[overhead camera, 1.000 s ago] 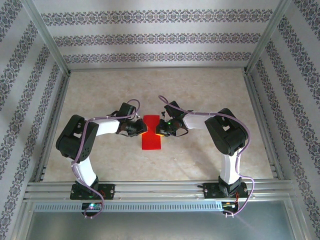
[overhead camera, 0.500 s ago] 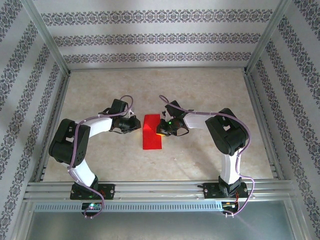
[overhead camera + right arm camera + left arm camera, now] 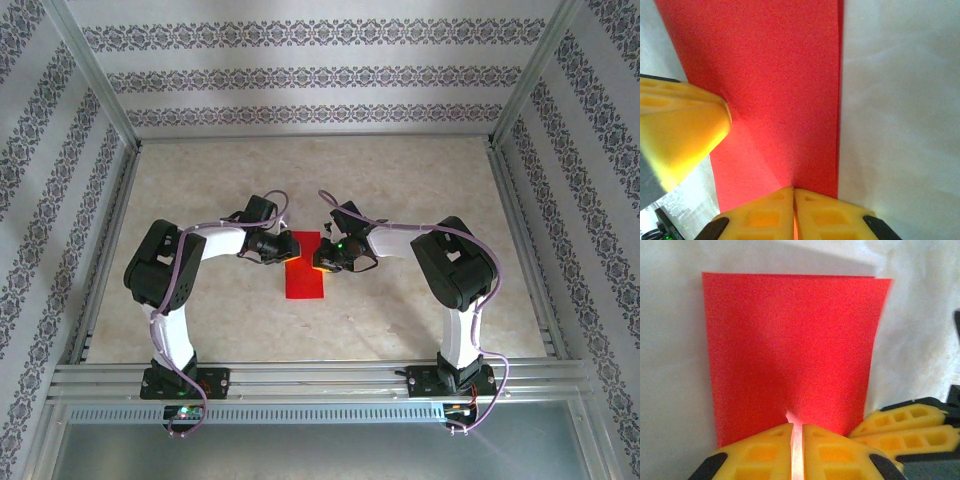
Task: Fold a paper plane with a square sheet of paper (pick it up from the middle)
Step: First fold the square sheet of paper in half at the center of the table.
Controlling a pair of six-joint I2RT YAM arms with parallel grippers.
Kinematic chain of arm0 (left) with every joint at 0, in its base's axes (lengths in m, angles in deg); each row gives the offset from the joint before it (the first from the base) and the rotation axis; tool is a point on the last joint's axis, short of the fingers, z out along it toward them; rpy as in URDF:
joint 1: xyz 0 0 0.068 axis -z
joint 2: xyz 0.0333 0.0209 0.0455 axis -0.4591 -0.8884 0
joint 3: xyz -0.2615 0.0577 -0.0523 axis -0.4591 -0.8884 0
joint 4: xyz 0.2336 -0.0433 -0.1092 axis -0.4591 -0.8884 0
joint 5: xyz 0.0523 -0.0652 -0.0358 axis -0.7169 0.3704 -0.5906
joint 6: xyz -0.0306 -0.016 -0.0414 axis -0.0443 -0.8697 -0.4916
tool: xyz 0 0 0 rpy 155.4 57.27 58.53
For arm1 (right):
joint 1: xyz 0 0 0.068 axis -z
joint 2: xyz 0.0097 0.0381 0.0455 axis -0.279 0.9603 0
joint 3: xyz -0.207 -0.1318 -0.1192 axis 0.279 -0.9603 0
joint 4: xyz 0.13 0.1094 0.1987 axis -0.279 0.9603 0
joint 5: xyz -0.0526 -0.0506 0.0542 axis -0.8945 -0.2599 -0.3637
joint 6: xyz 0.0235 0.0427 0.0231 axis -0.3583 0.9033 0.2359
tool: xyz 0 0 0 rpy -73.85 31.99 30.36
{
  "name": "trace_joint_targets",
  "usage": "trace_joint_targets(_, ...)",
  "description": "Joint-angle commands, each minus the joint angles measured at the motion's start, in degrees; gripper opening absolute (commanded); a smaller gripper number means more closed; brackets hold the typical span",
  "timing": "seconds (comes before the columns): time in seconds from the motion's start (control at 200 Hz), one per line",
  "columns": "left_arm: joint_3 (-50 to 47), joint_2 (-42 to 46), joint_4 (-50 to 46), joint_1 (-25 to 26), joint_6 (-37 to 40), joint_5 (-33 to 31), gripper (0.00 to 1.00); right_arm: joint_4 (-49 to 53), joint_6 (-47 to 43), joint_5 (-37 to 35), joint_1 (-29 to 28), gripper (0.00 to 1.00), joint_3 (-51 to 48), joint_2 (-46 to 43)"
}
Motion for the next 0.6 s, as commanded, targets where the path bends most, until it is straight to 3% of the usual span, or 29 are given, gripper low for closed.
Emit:
trace_joint_targets(0.0, 0.5, -0.6, -4.1, -2.0, 1.1, -2.9, 0.13, 12.1, -1.1, -12.0, 1.4, 0.12, -5.5, 5.5)
trace_joint_targets(0.15, 1.6, -0.5, -10.8, -4.8, 1.8, -11.5, 0.15, 13.2, -2.3, -12.9, 1.5, 0.12, -5.8, 5.6)
trace_joint_targets(0.275, 4.3, -1.7, -14.6, -6.9, 3.2, -12.9, 0.15, 14.2, -2.8, -13.9, 1.7, 0.12, -6.0, 5.5)
trace_joint_targets(0.46, 8.7, -0.5, -17.0, -8.1, 4.9, -9.9, 0.15, 14.2, -3.0, -14.3, 1.9, 0.12, -6.2, 5.0)
trace_joint_targets(0.595, 9.8, 3.4, -13.8, -4.4, 4.0, -4.6, 0.14, 14.3, -2.7, -14.0, 1.8, 0.12, -6.0, 4.8)
